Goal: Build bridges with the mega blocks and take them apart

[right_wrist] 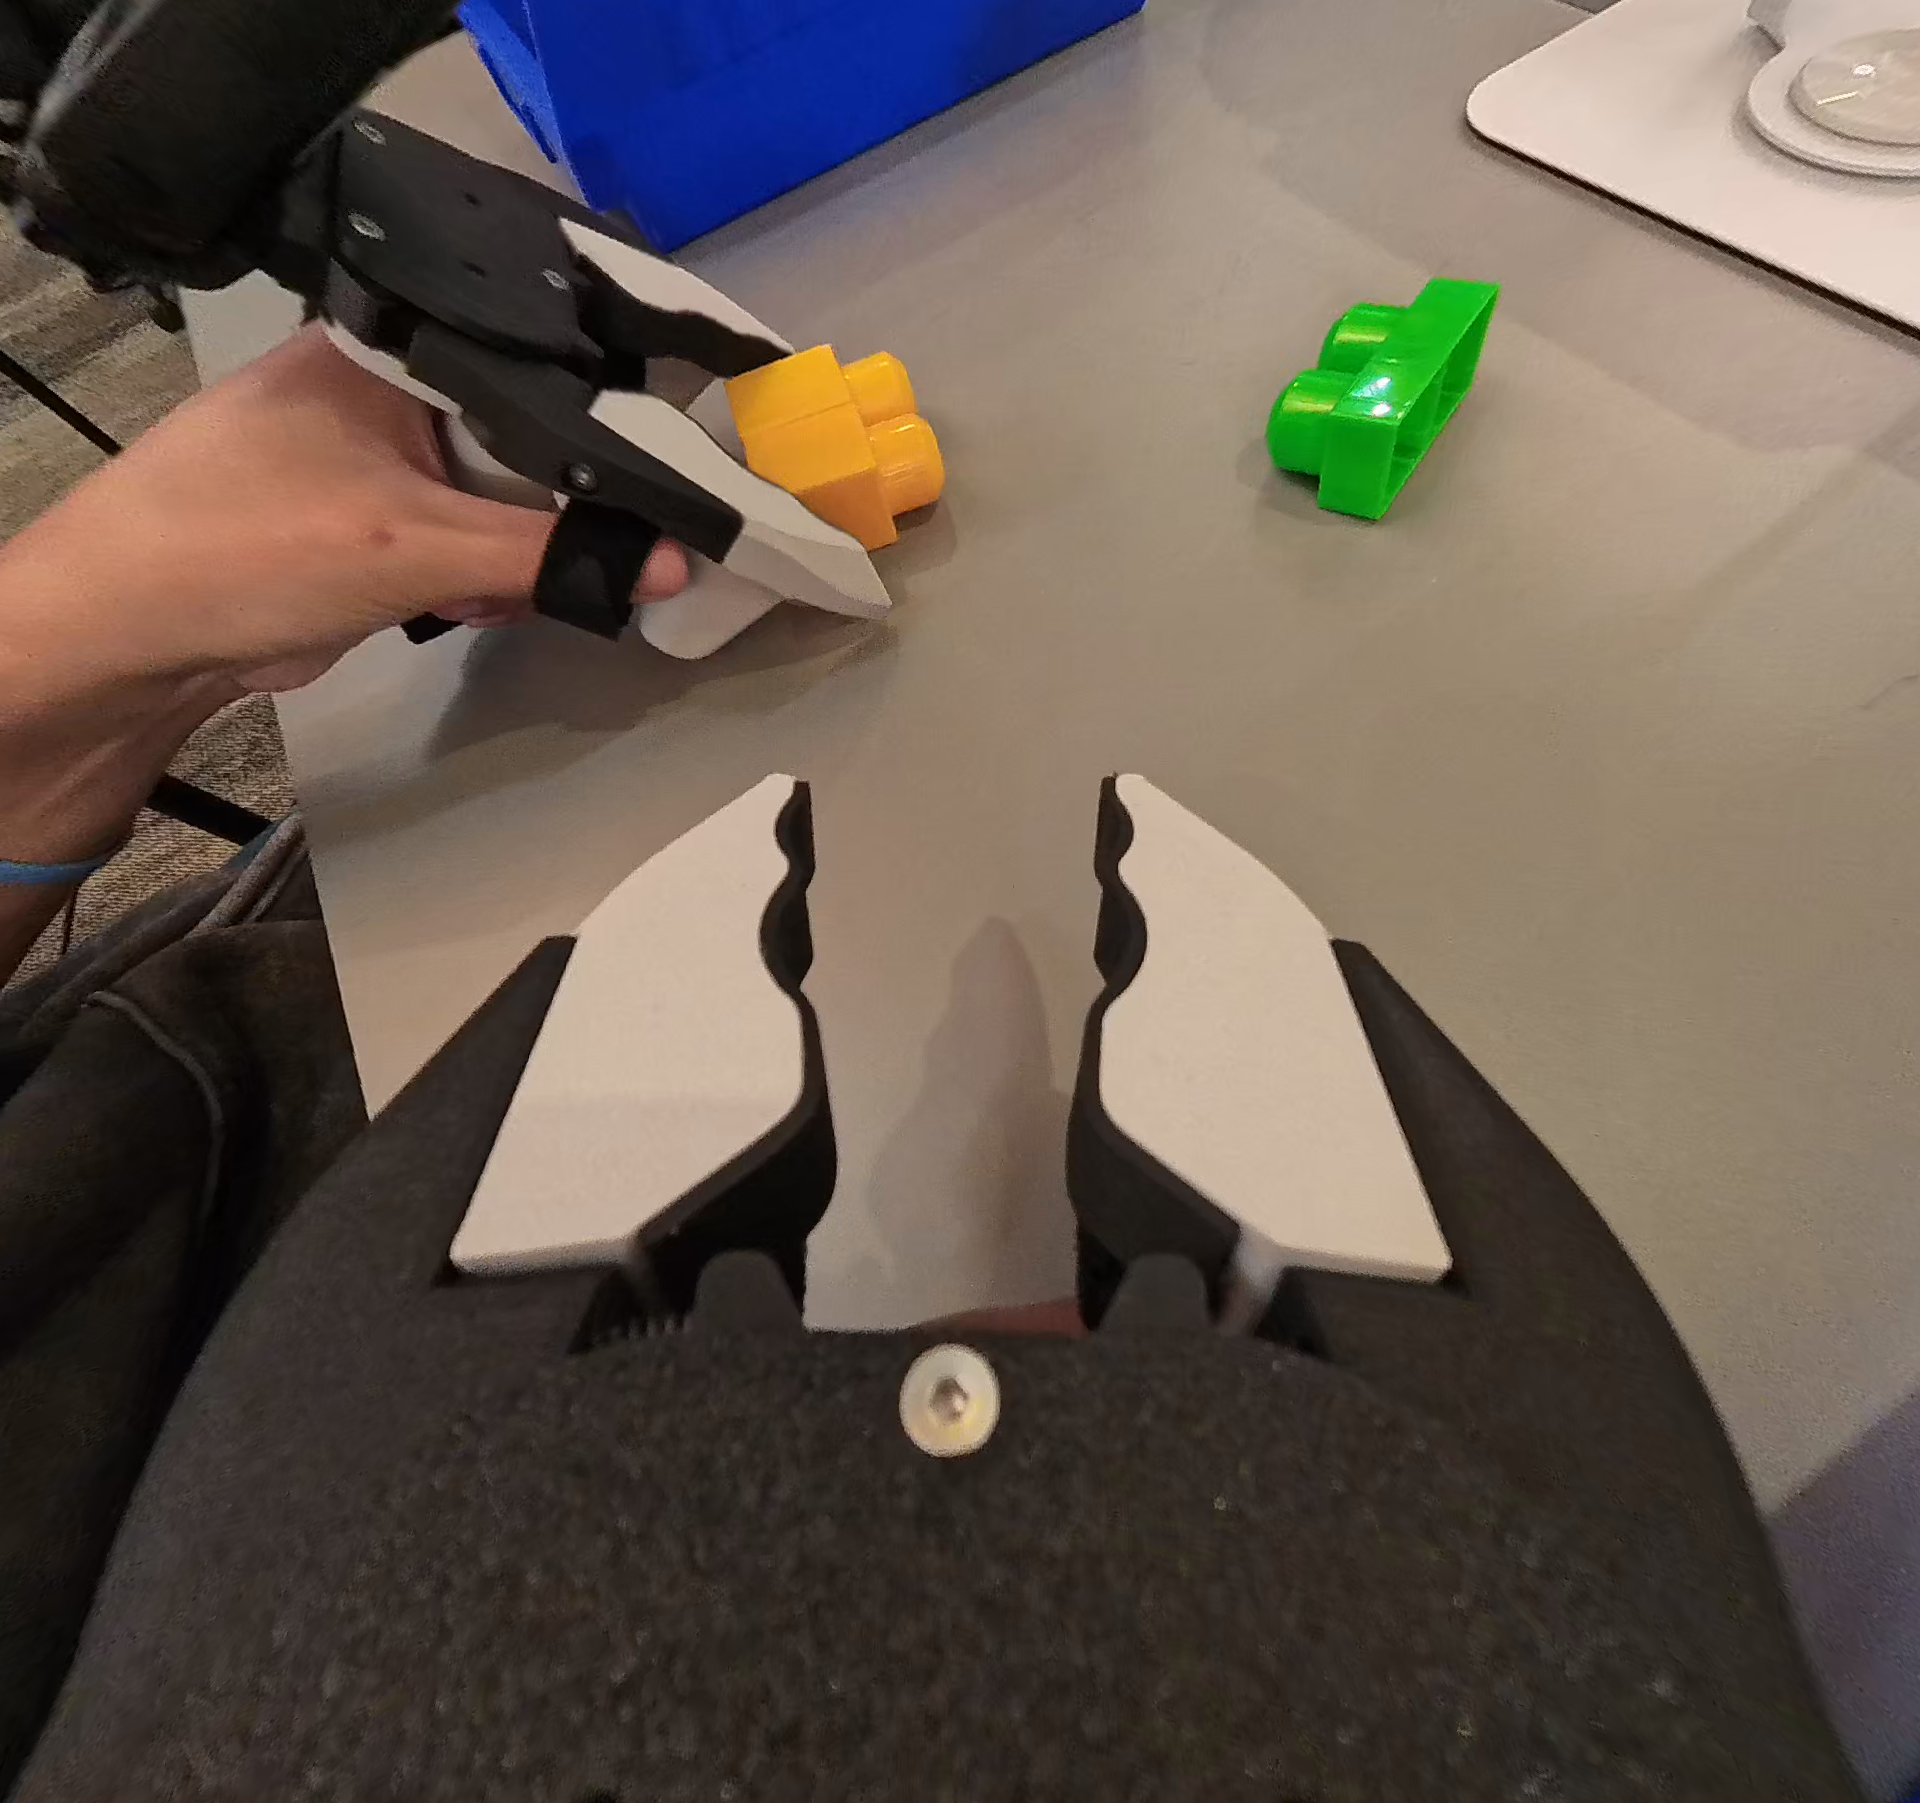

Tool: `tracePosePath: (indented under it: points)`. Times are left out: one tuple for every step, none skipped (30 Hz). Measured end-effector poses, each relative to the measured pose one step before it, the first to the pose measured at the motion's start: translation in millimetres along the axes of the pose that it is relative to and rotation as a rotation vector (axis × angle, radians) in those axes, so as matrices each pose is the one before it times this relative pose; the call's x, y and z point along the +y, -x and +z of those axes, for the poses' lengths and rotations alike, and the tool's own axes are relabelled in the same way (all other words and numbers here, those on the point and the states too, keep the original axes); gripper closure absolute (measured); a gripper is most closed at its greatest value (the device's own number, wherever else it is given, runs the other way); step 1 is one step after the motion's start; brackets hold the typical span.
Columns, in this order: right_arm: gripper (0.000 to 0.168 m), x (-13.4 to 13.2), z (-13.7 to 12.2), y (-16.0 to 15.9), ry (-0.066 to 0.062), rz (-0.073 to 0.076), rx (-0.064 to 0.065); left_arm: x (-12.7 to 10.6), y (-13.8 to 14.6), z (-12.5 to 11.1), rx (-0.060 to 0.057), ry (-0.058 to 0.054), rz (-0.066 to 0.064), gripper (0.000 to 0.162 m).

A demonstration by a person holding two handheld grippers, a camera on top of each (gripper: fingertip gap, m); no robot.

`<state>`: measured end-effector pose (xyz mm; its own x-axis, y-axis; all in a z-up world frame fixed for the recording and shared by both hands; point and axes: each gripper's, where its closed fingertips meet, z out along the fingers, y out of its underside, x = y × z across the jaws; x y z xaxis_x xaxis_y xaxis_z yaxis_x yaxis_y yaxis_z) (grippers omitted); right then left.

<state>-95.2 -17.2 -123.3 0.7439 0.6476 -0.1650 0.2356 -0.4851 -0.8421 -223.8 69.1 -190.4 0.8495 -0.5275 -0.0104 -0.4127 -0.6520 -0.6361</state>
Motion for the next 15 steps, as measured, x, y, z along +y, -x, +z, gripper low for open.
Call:
tracePosePath:
  points:
    - [0.116, -0.22, -0.16, -0.13, -0.0012, 0.0018, -0.0017, 1.71, 1.74, 1.83, -0.0148, 0.0122, 0.0051, 0.057]
    - [0.116, 0.04, -0.14, -0.28, 0.0002, 0.0004, 0.0002, 0.84, 1.50, 1.22, -0.0094, 0.0027, -0.0001, 0.057]
    - [0.116, 0.33, 0.02, -0.26, 0.0012, -0.0008, 0.0013, 0.27, 0.42, 0.65, 0.0030, -0.0023, -0.0052, 0.058]
    - [0.116, 0.25, 0.06, -0.15, 0.0006, -0.0006, 0.0006, 0.37, -0.34, 0.30, 0.0099, 0.0015, -0.0057, 0.059]
    - [0.116, 0.18, 0.03, -0.21, 0.0001, 0.0006, 0.0000, 0.02, -0.29, 0.36, 0.0101, 0.0031, -0.0028, 0.060]
    - [0.116, 0.02, 0.15, -0.03, 0.0003, 0.0012, -0.0002, -0.29, 0.32, 0.25, 0.0049, 0.0005, -0.0004, 0.062]
    - [0.116, 0.08, 0.13, 0.06, 0.0005, 0.0007, -0.0001, -0.71, 0.79, 0.14, 0.0014, -0.0015, 0.0017, 0.066]
    - [0.116, 0.00, 0.15, 0.16, 0.0006, -0.0007, 0.0001, -0.94, 0.37, -0.51, 0.0043, -0.0035, 0.0055, 0.075]
    - [0.116, 0.02, 0.08, 0.36, 0.0009, -0.0018, 0.0002, -0.57, 0.43, -0.19, 0.0050, -0.0002, 0.0058, 0.075]
    - [0.116, 0.13, 0.06, 0.33, 0.0020, -0.0020, 0.0009, 0.08, 0.33, 0.16, 0.0032, 0.0029, 0.0047, 0.075]
    - [0.117, -0.10, -0.08, -0.02, 0.0005, -0.0011, 0.0014, 0.06, 0.21, -0.12, 0.0034, 0.0018, 0.0044, 0.076]
    - [0.117, -0.28, -0.08, 0.11, -0.0012, 0.0004, 0.0001, 0.31, 0.13, -0.32, 0.0039, 0.0015, 0.0042, 0.076]
    - [0.117, -0.33, -0.29, 0.12, -0.0015, 0.0016, -0.0009, 0.41, 0.22, -0.46, 0.0037, -0.0002, 0.0040, 0.076]
    - [0.117, -0.05, -0.07, -0.03, -0.0008, 0.0009, -0.0004, 0.37, 0.25, -0.35, 0.0037, -0.0017, 0.0022, 0.076]
    - [0.117, 0.19, -0.06, -0.28, 0.0007, -0.0004, 0.0012, 0.50, 0.02, -0.58, 0.0039, -0.0019, 0.0036, 0.076]
